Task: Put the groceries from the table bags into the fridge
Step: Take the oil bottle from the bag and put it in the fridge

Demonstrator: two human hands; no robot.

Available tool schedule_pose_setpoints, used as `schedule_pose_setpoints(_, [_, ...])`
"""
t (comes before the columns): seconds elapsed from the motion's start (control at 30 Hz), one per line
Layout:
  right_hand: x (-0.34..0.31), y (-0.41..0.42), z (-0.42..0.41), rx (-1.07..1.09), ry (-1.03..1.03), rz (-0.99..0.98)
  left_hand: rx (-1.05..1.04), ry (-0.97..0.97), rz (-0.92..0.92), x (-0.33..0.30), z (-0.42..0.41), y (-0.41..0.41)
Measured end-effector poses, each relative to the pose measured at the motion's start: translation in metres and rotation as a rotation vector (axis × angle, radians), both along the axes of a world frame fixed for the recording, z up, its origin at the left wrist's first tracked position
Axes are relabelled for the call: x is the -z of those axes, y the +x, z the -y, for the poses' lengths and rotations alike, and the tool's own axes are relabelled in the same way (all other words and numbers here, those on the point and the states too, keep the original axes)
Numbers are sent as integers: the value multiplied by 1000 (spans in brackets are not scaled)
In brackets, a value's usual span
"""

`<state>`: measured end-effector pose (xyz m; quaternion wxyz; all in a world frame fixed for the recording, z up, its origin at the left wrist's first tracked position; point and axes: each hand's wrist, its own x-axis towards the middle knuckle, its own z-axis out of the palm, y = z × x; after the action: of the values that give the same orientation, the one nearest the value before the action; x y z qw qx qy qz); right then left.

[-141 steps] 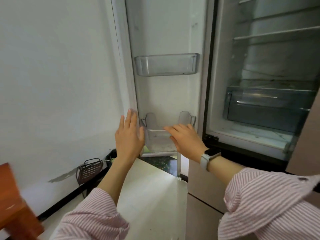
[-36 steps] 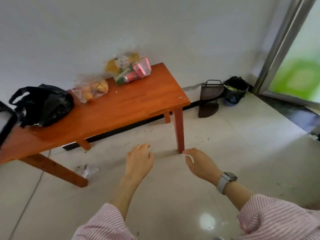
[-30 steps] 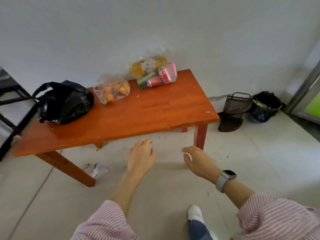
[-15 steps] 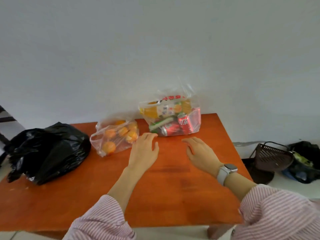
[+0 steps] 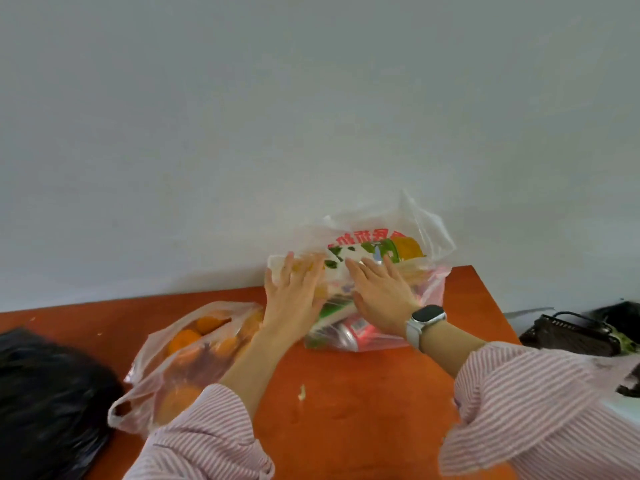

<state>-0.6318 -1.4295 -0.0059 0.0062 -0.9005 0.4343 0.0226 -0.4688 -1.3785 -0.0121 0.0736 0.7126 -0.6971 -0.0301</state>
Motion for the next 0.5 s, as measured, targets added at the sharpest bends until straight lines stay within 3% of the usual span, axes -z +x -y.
schedule_pose_setpoints(0.1, [16,2,1,-152,161,-93,1,-127,-242,21,10,23])
schedule_pose_setpoints(0.17, [27,0,-7,-284,203,-172,-208,-254,-533,26,4,33])
schedule_pose_setpoints(0.27, [25,7,-1,-351,102,-48,-636,-287,-835,26,11,58])
schedule_pose_setpoints(0.37, [17,30,14,-497,-146,162,-825,-180,-942,28,33,79])
schedule_pose_setpoints(0.5, [5,67,38,-570,-294,202,-772,-77,-969,39,59,82])
